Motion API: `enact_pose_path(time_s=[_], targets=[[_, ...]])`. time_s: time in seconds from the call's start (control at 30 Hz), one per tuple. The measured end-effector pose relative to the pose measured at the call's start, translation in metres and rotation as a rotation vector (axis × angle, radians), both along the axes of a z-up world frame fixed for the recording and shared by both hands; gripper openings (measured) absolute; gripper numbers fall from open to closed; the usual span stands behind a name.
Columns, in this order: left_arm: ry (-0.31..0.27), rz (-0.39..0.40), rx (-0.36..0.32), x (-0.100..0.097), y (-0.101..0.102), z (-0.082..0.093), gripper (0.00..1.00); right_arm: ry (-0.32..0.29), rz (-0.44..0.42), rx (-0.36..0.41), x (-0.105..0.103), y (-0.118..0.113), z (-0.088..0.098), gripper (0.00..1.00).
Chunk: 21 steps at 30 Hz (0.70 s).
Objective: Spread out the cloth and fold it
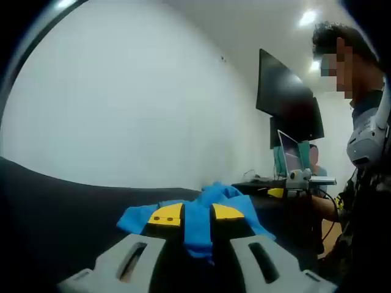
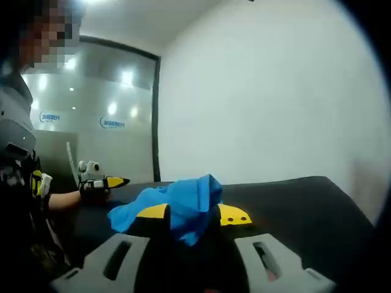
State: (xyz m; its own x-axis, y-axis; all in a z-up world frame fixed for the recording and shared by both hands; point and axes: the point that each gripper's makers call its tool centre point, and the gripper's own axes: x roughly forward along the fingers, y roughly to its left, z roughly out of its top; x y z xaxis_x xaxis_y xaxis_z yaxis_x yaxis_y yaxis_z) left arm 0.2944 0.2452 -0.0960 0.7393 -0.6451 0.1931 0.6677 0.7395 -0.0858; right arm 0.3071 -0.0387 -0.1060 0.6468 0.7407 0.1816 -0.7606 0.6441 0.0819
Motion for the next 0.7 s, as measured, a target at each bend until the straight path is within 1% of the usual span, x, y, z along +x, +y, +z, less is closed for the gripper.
enact_pose_path(time_s=[0.7], targets=[[0.005, 0.004, 0.007, 0.0005, -0.0003, -0.0007, 0.17, -0.005, 0.004, 0.001, -0.0006, 0.0012, 0.001, 0.26]])
